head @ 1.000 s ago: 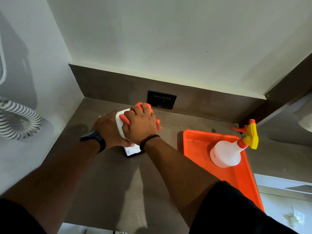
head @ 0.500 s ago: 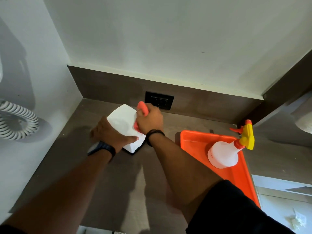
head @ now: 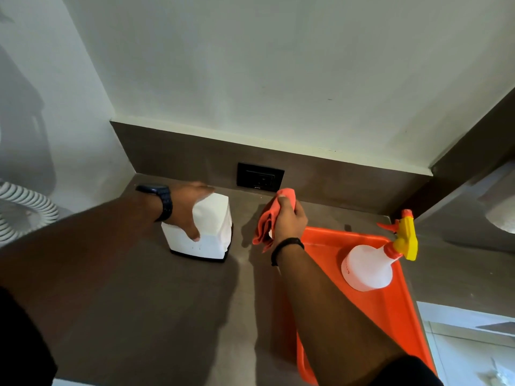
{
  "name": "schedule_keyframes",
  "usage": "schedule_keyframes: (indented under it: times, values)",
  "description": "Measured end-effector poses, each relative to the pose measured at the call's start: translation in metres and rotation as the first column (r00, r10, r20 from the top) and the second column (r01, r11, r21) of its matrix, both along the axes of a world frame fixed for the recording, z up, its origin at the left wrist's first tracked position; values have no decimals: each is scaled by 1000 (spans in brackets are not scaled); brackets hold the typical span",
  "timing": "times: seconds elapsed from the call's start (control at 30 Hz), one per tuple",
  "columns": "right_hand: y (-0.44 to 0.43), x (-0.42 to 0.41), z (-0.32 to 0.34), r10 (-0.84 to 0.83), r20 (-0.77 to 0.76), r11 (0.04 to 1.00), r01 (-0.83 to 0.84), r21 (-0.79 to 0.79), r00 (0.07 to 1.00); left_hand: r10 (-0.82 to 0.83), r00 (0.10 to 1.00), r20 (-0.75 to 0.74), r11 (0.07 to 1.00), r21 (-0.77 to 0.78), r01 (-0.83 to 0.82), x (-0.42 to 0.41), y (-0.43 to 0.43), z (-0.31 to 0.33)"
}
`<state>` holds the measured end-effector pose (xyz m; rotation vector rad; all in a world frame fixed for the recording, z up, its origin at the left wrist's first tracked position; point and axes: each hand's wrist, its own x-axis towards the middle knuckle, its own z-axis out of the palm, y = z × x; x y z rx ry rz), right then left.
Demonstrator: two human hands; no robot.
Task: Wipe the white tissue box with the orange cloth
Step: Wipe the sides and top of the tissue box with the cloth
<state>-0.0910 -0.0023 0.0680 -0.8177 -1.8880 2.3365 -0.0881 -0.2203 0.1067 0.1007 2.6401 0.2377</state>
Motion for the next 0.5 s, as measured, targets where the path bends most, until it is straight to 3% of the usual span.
schedule_keyframes:
  times: [0.13, 0.2, 0.27, 0.33, 0.43, 0.5]
  values:
    - [4, -3, -4, 15, -22, 1000, -15, 4, 1000, 64, 994, -93, 997, -45, -69, -1, 13, -2]
    - [4, -2, -6, 13, -32, 1000, -13, 12, 999, 247, 957, -150, 968, -6, -251, 3, 24, -6]
    - [2, 0, -8, 7, -48, 1000, -5, 30, 999, 456, 866, -204, 888, 37, -458, 6, 38, -9]
    - [0, 5, -14, 24, -41, 998, -22, 55, 999, 545, 806, -231, 830, 17, -557, 7, 50, -10]
    - [-5, 15, -25, 88, 0, 993, -88, 77, 996, 541, 823, -176, 837, 16, -547, 6, 51, -8]
    - [-10, 23, -32, 116, 23, 988, -117, 100, 993, 337, 925, -177, 933, -69, -353, 4, 39, -9]
